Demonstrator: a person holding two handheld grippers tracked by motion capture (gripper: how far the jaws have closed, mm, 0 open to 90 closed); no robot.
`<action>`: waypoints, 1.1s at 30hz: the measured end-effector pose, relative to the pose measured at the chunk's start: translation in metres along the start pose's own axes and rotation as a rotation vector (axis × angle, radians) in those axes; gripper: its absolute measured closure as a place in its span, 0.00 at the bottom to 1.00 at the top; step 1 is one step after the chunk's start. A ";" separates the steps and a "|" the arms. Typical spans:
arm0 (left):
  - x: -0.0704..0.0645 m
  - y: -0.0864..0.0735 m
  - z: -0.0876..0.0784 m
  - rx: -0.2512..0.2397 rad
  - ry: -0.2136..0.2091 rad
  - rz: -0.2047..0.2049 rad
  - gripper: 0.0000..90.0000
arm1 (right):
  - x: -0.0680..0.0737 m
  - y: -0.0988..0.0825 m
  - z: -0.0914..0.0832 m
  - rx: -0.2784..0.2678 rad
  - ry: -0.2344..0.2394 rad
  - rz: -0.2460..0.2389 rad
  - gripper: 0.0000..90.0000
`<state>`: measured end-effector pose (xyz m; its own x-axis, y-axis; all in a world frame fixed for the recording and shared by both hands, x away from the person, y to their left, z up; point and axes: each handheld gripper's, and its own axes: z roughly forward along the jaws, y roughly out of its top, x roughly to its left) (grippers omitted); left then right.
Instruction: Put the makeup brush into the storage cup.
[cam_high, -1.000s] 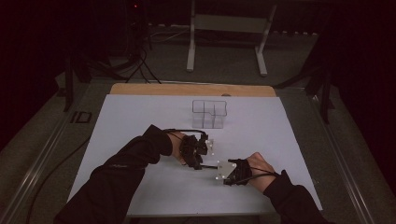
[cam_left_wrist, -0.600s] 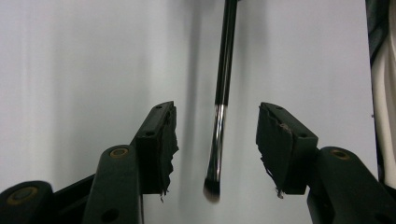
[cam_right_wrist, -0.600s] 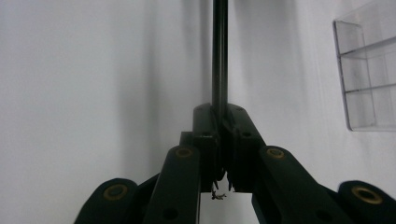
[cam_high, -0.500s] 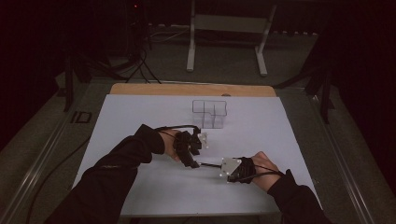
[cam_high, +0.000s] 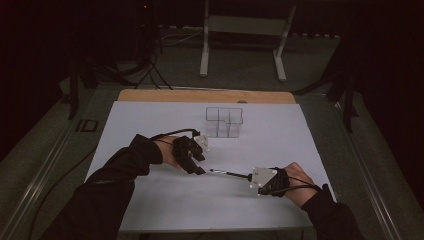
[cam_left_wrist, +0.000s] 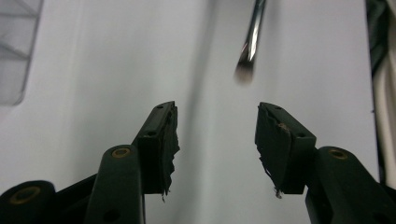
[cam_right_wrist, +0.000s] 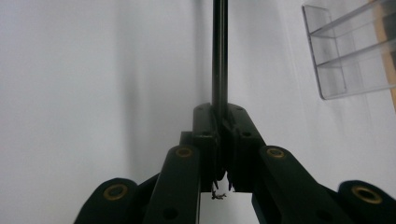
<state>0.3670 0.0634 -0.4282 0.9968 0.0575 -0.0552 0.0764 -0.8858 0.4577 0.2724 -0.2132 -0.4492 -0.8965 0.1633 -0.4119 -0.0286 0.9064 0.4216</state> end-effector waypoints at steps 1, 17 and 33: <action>0.001 -0.002 -0.001 -0.003 0.005 -0.003 0.53 | 0.000 -0.001 -0.002 -0.007 -0.003 0.003 0.93; -0.003 -0.016 -0.013 -0.143 0.034 -0.115 0.43 | -0.014 -0.002 -0.043 -0.246 -0.008 0.234 0.93; -0.018 -0.031 -0.007 -0.288 0.090 -0.186 0.42 | -0.022 -0.019 -0.022 -0.374 0.045 0.706 0.93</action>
<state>0.3471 0.0930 -0.4350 0.9623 0.2570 -0.0887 0.2471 -0.6908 0.6795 0.2833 -0.2431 -0.4305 -0.7746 0.6270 0.0831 0.4133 0.4024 0.8168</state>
